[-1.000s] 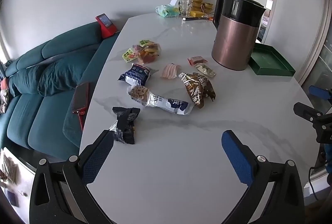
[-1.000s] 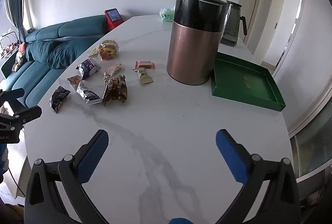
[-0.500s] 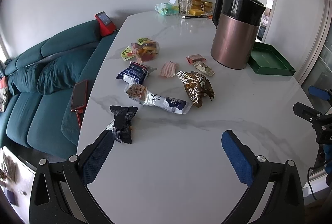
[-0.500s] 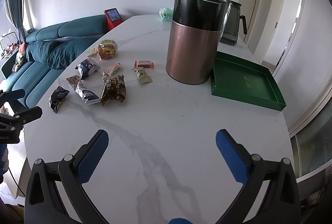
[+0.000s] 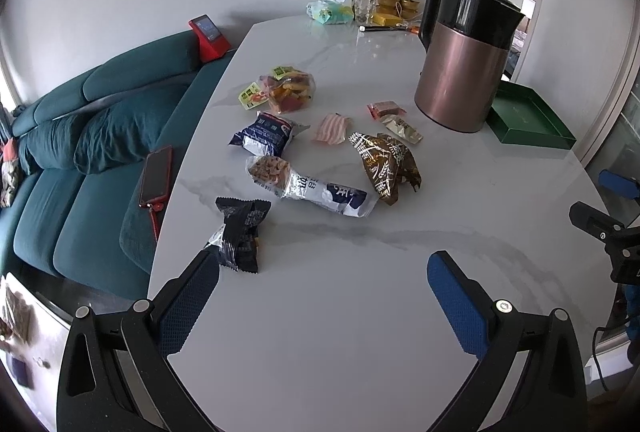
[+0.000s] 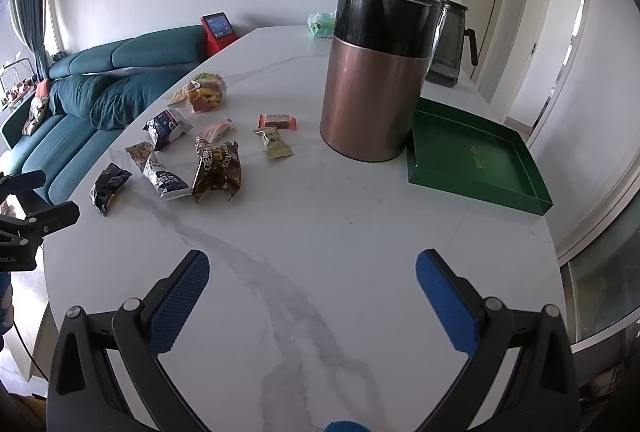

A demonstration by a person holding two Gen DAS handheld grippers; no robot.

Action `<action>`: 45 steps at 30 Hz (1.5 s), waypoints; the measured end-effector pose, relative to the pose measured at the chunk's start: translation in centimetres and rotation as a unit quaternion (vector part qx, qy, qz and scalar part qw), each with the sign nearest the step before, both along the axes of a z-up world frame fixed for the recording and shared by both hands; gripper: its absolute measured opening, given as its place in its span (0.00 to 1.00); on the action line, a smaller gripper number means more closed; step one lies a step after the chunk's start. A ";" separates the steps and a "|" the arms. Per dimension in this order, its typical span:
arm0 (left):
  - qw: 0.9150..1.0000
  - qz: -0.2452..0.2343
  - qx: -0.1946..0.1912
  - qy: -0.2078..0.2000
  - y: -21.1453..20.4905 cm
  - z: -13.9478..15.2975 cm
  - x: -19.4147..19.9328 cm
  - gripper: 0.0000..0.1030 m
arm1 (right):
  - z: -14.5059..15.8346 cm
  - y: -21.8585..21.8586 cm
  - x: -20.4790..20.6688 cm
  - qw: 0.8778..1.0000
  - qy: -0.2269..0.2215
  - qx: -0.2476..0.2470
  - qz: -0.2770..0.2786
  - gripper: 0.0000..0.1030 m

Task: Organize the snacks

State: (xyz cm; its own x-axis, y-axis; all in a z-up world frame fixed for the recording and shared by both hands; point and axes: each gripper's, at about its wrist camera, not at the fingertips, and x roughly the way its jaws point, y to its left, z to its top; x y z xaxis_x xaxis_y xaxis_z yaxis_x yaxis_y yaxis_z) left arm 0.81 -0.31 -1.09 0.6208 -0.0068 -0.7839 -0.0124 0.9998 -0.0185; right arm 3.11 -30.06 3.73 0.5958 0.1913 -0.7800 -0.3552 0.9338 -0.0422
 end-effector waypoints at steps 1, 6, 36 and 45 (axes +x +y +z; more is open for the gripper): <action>1.000 0.001 0.000 0.000 0.0 -0.1 0.0 0.99 | 0.0 0.0 0.0 1.000 0.000 -0.001 0.000 1.00; 1.000 0.000 0.000 0.001 -0.1 0.0 0.1 0.99 | 0.0 0.1 0.0 1.000 -0.001 -0.005 -0.001 1.00; 1.000 -0.001 0.006 0.006 -1.6 -0.3 -0.8 0.99 | -0.4 -1.4 -0.6 1.000 0.002 0.003 -0.004 1.00; 1.000 -0.002 0.008 0.008 -2.3 -0.1 -1.0 0.99 | -0.2 -1.9 -0.7 1.000 0.003 0.005 -0.005 1.00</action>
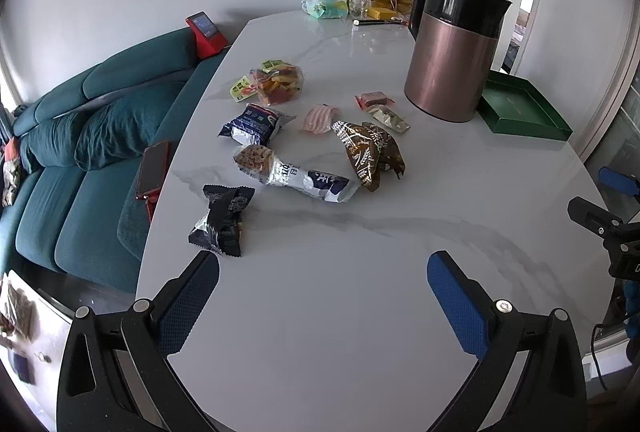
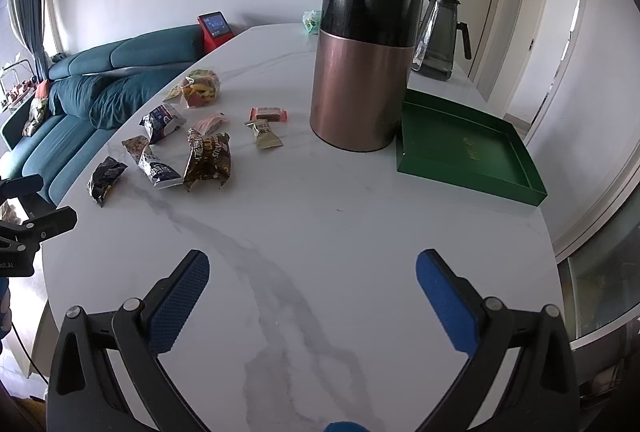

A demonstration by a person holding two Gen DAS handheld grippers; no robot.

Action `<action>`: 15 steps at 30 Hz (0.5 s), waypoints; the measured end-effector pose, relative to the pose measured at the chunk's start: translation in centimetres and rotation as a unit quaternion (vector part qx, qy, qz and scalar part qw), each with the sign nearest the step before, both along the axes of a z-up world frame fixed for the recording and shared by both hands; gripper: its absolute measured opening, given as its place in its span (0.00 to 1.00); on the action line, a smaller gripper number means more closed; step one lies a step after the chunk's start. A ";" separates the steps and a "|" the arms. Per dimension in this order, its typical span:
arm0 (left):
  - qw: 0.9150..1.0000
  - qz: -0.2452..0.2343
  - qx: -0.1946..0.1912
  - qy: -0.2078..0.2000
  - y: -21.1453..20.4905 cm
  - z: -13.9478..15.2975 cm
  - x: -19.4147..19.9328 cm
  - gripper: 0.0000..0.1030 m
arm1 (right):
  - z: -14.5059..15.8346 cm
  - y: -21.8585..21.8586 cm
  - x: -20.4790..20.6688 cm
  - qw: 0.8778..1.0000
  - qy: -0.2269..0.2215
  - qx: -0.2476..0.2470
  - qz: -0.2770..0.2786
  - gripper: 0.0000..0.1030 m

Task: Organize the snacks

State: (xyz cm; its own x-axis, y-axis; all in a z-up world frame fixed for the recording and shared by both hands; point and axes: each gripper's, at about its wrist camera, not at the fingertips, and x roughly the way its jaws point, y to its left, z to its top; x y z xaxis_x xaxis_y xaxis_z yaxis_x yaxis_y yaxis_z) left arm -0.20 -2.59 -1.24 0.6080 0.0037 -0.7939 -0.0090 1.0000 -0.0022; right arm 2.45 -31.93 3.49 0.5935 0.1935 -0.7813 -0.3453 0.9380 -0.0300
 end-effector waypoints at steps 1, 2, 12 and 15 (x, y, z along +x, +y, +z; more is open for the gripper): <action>1.000 0.000 0.000 0.000 -0.1 0.0 0.0 0.99 | 0.0 -0.1 0.0 1.000 0.000 0.001 0.000 1.00; 1.000 0.000 0.000 0.000 -0.1 0.1 0.0 0.99 | 0.0 -0.2 -0.1 1.000 0.000 0.000 0.000 1.00; 1.000 0.005 -0.001 0.004 -0.2 0.0 0.5 0.99 | 0.0 -0.5 0.3 1.000 0.002 0.001 0.003 1.00; 1.000 0.005 0.000 0.005 -0.2 0.0 0.6 0.99 | 0.1 -0.6 0.6 1.000 0.004 0.001 0.004 1.00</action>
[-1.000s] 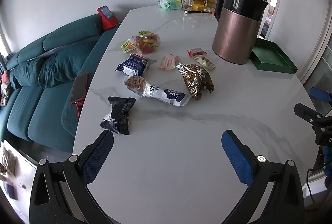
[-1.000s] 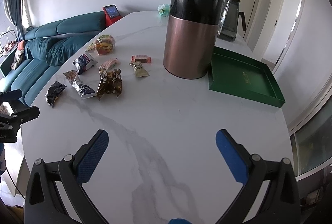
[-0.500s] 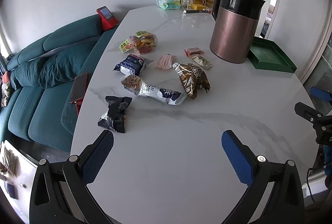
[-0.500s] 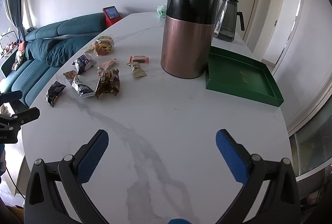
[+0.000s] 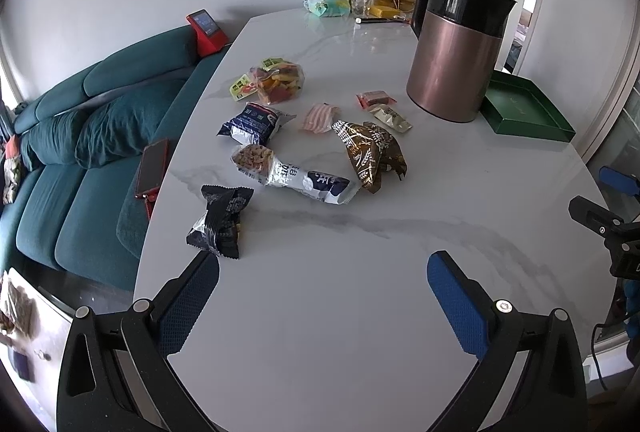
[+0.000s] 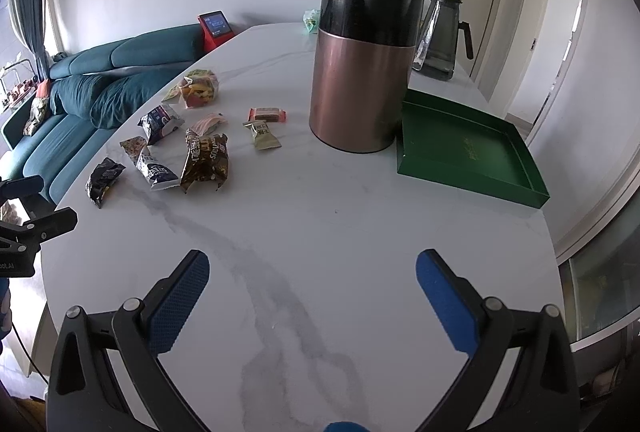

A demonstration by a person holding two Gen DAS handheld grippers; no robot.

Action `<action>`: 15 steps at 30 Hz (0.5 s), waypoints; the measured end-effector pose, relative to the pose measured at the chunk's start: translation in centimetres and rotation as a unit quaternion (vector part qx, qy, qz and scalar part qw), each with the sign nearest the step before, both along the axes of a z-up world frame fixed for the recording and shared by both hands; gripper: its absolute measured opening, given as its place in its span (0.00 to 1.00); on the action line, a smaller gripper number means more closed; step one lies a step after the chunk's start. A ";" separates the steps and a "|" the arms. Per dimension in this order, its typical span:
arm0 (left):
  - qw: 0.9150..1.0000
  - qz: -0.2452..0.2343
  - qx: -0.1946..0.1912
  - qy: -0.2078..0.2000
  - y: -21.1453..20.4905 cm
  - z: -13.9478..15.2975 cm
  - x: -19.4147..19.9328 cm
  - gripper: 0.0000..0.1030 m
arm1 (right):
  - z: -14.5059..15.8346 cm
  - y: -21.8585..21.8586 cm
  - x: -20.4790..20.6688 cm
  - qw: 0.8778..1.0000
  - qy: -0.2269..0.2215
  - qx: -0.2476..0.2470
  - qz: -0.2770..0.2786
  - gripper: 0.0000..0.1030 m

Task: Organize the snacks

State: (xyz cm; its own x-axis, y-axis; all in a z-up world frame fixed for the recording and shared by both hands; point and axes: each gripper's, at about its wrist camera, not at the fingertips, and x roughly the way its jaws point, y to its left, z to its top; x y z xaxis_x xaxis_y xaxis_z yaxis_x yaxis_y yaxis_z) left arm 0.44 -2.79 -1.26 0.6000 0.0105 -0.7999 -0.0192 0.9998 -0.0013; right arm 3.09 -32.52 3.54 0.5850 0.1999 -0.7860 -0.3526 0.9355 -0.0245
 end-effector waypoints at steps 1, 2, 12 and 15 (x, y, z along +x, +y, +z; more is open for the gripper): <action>1.000 0.000 0.000 0.000 0.0 0.0 0.0 0.99 | 0.0 0.0 0.0 1.000 0.000 0.000 0.000 1.00; 1.000 0.000 0.000 0.001 0.0 -0.1 0.1 0.99 | 0.0 0.0 0.0 1.000 0.000 -0.001 0.000 1.00; 1.000 0.001 0.000 0.004 -0.1 -0.4 0.6 0.99 | -0.2 0.0 0.7 1.000 0.003 0.000 0.000 1.00; 1.000 0.001 -0.001 0.004 -0.1 -0.4 0.6 0.99 | -0.2 0.0 0.8 1.000 0.004 -0.001 0.000 1.00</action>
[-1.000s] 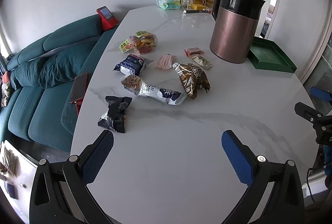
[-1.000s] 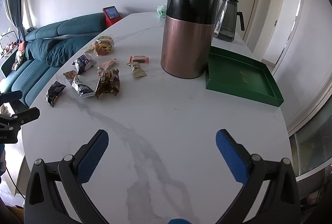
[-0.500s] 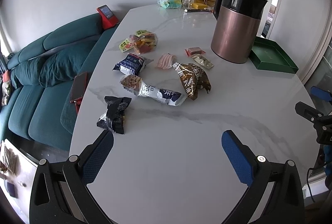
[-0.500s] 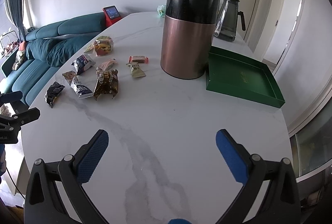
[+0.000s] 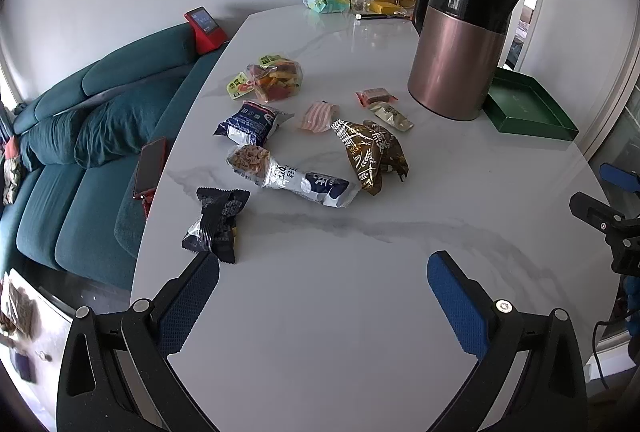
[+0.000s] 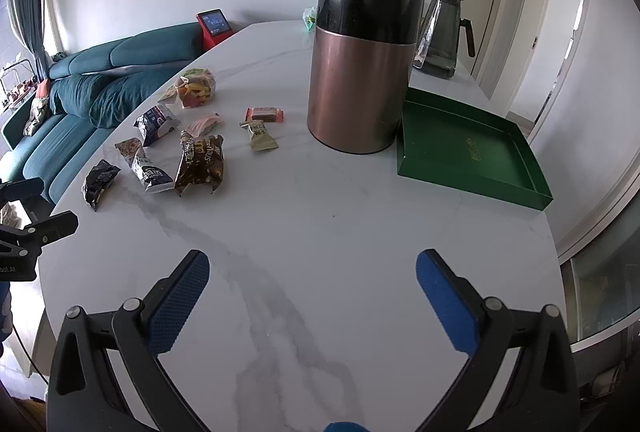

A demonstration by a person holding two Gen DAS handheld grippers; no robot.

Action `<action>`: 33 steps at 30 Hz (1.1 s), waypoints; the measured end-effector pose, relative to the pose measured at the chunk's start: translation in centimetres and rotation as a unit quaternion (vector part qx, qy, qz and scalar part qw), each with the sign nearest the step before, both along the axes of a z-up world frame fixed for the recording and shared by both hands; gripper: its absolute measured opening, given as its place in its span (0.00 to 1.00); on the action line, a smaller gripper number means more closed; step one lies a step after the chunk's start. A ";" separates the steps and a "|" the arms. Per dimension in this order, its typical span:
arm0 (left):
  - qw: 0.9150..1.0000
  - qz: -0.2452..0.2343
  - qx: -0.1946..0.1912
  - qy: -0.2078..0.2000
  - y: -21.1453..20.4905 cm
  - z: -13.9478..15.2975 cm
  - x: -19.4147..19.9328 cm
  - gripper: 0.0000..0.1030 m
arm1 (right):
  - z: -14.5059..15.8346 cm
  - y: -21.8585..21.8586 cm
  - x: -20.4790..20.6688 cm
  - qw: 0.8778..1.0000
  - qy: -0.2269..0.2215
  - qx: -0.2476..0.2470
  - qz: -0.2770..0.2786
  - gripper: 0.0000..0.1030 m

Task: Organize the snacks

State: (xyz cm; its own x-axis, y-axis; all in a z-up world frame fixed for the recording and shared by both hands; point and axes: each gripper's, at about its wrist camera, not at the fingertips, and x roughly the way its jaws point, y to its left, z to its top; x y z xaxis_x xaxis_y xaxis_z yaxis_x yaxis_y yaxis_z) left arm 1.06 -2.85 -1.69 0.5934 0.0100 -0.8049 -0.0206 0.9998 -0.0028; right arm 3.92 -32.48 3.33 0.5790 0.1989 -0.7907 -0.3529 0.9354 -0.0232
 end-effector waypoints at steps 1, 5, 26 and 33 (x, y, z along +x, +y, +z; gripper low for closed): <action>1.000 0.000 0.000 0.000 0.0 0.0 0.0 0.99 | 0.0 0.0 0.0 1.000 0.001 0.000 0.000 1.00; 1.000 0.000 -0.001 0.000 0.1 -0.1 0.1 0.99 | -0.1 0.1 0.4 1.000 0.001 -0.001 0.000 1.00; 0.999 0.047 0.013 0.003 4.5 -0.5 1.2 0.99 | -0.8 2.8 1.6 1.000 0.015 0.005 0.024 1.00; 0.996 0.084 0.031 0.009 8.6 -1.4 1.7 0.99 | -1.5 6.4 2.8 0.997 0.030 0.017 0.063 1.00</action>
State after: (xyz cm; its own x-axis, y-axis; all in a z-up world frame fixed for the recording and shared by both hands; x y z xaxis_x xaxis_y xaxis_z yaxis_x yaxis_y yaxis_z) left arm 2.75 5.79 -3.12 0.5642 0.1580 -0.8103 -0.1879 0.9803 0.0604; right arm 6.75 -26.10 1.86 0.4995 0.2944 -0.8148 -0.4675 0.8834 0.0326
